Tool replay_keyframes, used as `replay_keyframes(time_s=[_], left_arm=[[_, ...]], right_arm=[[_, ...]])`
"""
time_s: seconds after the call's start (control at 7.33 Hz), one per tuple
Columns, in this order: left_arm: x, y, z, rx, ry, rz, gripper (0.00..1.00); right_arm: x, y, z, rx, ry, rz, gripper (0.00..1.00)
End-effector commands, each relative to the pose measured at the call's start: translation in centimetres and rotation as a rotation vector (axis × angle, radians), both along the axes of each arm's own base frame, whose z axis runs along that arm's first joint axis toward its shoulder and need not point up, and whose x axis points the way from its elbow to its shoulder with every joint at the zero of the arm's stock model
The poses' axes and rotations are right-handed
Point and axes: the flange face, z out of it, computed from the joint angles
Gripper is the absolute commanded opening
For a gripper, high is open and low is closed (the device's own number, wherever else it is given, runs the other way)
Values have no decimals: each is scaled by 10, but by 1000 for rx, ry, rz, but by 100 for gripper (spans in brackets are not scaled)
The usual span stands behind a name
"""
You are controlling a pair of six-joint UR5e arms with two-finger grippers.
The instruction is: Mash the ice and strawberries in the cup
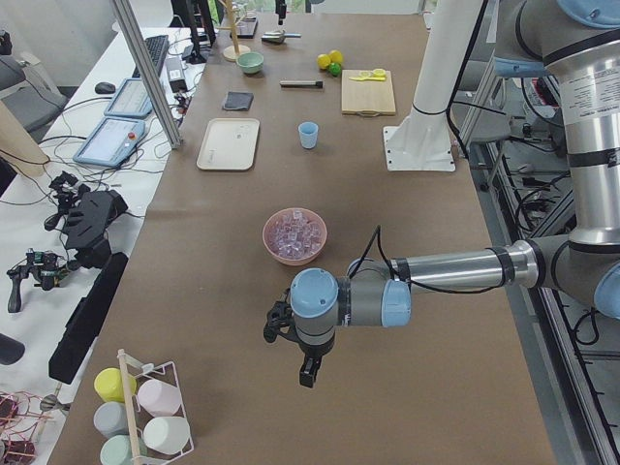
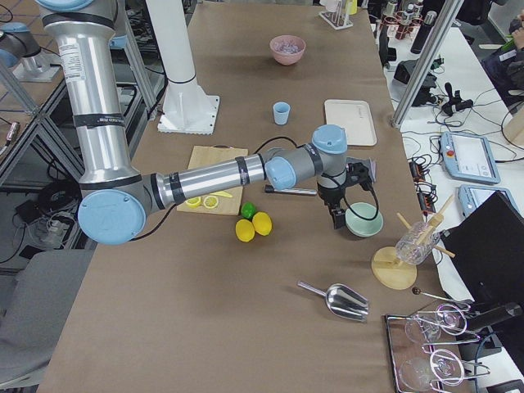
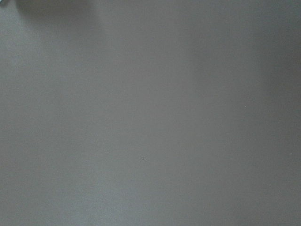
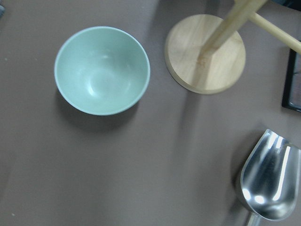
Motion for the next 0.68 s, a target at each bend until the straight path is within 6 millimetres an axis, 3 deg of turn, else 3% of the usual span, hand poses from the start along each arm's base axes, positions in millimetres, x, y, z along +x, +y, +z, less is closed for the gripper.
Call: replay_keyframes(time_s=[0.0, 0.14, 0.27, 0.55], left_arm=[[0, 0, 1, -3, -1, -1, 98], [0, 1, 2, -4, -1, -1, 98], [0, 1, 2, -6, -1, -1, 98], [0, 3, 3, -6, -1, 0, 98]], right_arm=[[80, 24, 43, -99, 56, -119, 100], [97, 39, 83, -183, 59, -137, 100], [101, 70, 136, -281, 45, -138, 100], [94, 96, 164, -362, -59, -100, 100]])
